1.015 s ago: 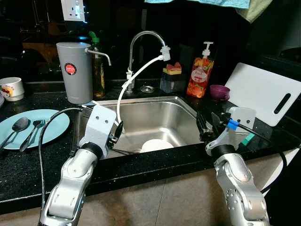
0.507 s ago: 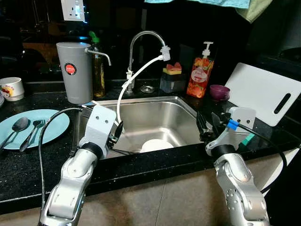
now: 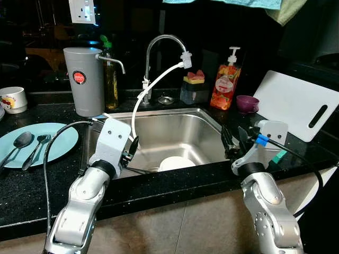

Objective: Kitchen organization

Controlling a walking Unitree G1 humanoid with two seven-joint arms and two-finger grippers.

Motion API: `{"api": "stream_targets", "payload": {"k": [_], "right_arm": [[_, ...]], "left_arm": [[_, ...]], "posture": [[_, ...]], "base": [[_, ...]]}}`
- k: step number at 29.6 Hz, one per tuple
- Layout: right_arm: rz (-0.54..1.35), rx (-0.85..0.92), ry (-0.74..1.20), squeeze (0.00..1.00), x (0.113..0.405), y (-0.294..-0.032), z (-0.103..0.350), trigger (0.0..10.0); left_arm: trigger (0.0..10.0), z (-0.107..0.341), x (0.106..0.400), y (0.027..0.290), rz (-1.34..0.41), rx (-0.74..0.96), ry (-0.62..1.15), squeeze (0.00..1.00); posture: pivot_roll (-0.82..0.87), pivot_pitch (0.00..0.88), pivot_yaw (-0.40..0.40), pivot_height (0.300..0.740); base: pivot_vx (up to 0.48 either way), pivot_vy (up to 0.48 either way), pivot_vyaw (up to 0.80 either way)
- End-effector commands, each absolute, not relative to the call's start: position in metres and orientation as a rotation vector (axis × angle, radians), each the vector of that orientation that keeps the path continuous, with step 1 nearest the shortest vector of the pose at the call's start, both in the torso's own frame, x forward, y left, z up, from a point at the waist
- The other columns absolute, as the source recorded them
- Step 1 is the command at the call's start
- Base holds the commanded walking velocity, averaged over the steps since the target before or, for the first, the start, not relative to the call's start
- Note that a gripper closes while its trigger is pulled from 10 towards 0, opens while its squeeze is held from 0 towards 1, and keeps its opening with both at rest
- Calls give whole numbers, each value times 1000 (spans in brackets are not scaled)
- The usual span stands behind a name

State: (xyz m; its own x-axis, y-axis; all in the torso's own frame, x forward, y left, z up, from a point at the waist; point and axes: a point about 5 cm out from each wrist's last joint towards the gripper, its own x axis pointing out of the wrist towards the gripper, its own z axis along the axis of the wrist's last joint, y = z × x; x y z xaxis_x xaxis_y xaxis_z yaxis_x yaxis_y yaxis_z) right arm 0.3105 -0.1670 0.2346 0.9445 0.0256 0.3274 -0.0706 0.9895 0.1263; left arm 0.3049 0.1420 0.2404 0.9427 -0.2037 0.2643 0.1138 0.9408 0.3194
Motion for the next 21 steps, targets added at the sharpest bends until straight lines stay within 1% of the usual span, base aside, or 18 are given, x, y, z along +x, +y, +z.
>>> {"api": "stream_targets", "payload": {"k": [1, 21], "right_arm": [[40, 130, -338, 0, 309, -169, 236, 10000], [39, 133, -337, 0, 308, -168, 236, 10000]], "left_arm": [[10000, 243, 305, 136, -186, 309, -307, 0], [10000, 243, 305, 136, -189, 311, -306, 0]], "posture": [[173, 13, -97, 740], [174, 17, -93, 740]], "base": [[0, 0, 0], [0, 0, 0]]}}
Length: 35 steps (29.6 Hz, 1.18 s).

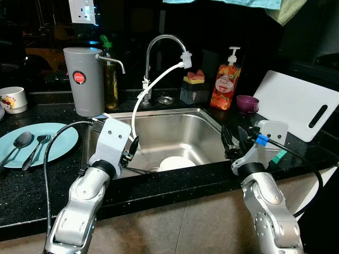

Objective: Kitchen organization

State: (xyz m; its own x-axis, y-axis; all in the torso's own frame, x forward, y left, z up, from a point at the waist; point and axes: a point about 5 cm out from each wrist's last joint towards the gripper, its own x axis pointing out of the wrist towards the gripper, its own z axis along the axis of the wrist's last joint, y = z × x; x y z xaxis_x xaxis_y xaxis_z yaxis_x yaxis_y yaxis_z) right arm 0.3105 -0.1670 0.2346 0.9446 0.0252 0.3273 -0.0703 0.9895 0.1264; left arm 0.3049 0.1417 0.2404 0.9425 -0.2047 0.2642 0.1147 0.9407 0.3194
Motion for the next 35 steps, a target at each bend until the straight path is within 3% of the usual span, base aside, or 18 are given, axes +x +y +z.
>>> {"api": "stream_targets", "payload": {"k": [1, 35], "right_arm": [[39, 133, -337, 0, 308, -168, 236, 10000], [44, 133, -340, 0, 310, -167, 236, 10000]], "left_arm": [[10000, 243, 305, 136, -189, 311, -306, 0], [10000, 243, 306, 136, -190, 315, -308, 0]], "posture": [[174, 17, -93, 740], [177, 5, -99, 740]], "base": [[0, 0, 0], [0, 0, 0]]}}
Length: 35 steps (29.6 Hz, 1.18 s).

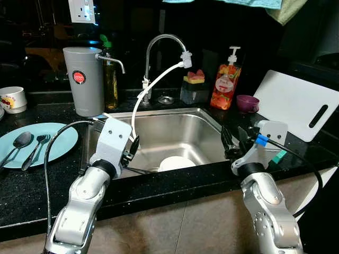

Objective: Kitchen organization

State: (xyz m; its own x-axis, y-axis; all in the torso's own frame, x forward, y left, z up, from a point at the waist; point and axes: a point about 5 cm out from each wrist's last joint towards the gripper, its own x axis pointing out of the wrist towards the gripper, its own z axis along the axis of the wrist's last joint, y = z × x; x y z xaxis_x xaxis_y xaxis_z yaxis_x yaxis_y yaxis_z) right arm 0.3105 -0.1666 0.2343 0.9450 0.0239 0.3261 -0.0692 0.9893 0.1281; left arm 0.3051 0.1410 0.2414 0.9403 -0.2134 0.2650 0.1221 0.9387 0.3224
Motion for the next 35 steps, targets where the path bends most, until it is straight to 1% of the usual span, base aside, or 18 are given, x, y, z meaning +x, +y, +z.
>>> {"api": "stream_targets", "payload": {"k": [1, 35], "right_arm": [[45, 132, -340, 0, 310, -167, 236, 10000], [38, 135, -335, 0, 308, -168, 235, 10000]], "left_arm": [[10000, 243, 306, 136, -191, 315, -308, 0], [10000, 242, 305, 137, -192, 316, -302, 0]], "posture": [[177, 5, -99, 740], [175, 16, -92, 740]], "base": [[0, 0, 0], [0, 0, 0]]}}
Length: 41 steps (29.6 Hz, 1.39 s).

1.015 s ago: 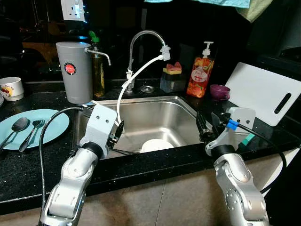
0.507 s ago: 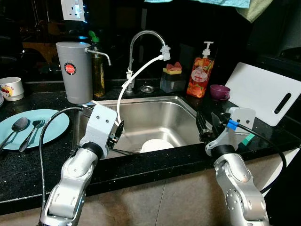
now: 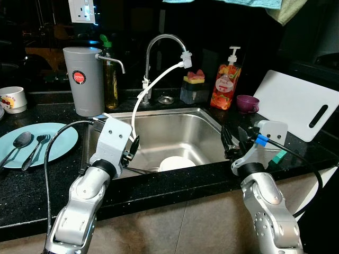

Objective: Kitchen organization

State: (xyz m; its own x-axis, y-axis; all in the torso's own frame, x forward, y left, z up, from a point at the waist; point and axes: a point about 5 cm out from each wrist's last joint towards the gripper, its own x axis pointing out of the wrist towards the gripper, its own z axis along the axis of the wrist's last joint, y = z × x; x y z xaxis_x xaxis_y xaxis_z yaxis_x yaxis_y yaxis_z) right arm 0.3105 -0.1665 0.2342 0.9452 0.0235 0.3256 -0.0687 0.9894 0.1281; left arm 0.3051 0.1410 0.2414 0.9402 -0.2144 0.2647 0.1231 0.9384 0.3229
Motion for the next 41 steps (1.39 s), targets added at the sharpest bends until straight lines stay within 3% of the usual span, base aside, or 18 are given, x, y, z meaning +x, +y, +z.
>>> {"api": "stream_targets", "payload": {"k": [1, 41], "right_arm": [[38, 135, -335, 0, 308, -168, 235, 10000], [40, 136, -333, 0, 309, -167, 234, 10000]], "left_arm": [[10000, 242, 305, 137, -192, 316, -302, 0], [10000, 243, 305, 137, -191, 318, -303, 0]], "posture": [[175, 16, -92, 740], [178, 16, -92, 740]], "base": [[0, 0, 0], [0, 0, 0]]}}
